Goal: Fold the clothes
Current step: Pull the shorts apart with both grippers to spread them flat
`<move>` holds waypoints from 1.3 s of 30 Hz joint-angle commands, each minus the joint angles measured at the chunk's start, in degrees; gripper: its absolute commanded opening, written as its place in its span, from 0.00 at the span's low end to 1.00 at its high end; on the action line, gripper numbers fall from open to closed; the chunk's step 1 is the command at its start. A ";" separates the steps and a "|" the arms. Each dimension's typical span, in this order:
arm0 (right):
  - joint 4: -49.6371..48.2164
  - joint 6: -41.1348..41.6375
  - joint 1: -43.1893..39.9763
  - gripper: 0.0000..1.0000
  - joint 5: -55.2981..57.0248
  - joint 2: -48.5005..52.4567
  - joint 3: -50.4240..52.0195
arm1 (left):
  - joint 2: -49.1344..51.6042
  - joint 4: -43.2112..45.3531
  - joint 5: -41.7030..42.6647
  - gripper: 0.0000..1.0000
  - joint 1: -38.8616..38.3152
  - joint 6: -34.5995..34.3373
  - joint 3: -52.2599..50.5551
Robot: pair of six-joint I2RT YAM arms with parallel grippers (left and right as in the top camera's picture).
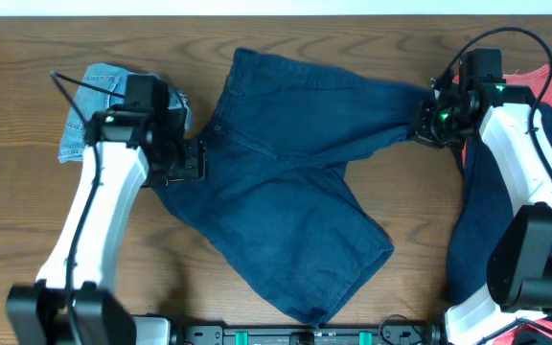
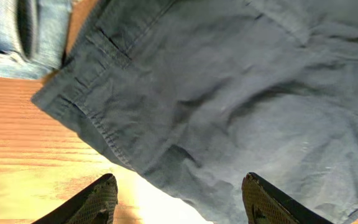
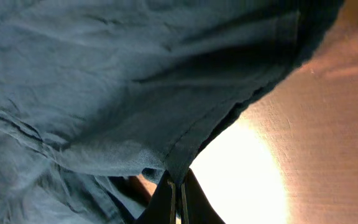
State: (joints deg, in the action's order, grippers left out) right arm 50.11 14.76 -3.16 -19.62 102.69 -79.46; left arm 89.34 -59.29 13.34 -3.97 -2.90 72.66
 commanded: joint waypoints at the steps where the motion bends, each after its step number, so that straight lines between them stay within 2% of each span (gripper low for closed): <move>1: -1.53 -0.66 -0.20 0.01 -1.42 -0.24 -0.46 | 3.28 0.00 -0.33 0.65 -0.15 0.70 -0.46; 9: -2.32 -0.26 -0.20 0.01 -1.84 -0.24 -0.46 | 4.22 0.48 -0.35 0.65 -0.13 0.72 -0.46; 16: 13.44 -0.24 -0.22 0.03 0.42 -0.26 -0.46 | 4.22 0.22 -0.33 0.65 -0.13 0.72 -0.46; 17: 15.54 -0.22 -0.22 0.10 1.88 -0.26 -0.46 | 4.22 0.35 -0.33 0.66 -0.13 0.72 -0.46; 19: 18.25 -0.20 -0.28 0.34 5.27 -0.39 -0.46 | 4.22 0.94 -0.33 0.66 -0.13 0.72 -0.46; 20: 18.91 0.20 -0.33 0.42 6.86 -0.39 -0.46 | 4.24 1.40 -0.33 0.66 -0.13 0.74 -0.46; 23: 18.36 1.03 -0.42 0.54 9.22 -0.39 -0.46 | 4.74 3.52 -0.33 0.66 -0.15 0.92 -0.46; 26: 15.39 0.96 -0.42 0.58 9.07 -0.39 -0.46 | 5.84 6.62 -0.31 0.65 -0.68 1.40 -1.18; 31: 12.17 -4.13 -0.39 0.55 2.62 -0.39 -0.46 | 10.10 10.51 1.64 0.34 -3.08 4.85 -3.39; 34: 12.26 -8.59 -0.22 0.50 -2.69 -0.39 -0.46 | 13.62 11.37 1.07 0.08 -4.50 6.73 -4.15; 36: 13.68 -9.70 0.26 0.49 -4.20 -0.39 -0.46 | 15.91 12.48 0.48 0.06 -4.63 6.71 -4.15; 39: 17.00 -9.70 1.84 0.53 -2.67 -0.37 0.28 | 18.95 14.60 -3.50 0.06 -4.20 5.05 -4.15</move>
State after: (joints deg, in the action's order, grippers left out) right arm 65.84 7.86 -3.03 -20.34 102.69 -79.42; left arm 106.74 -45.41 13.41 -8.80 2.20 68.82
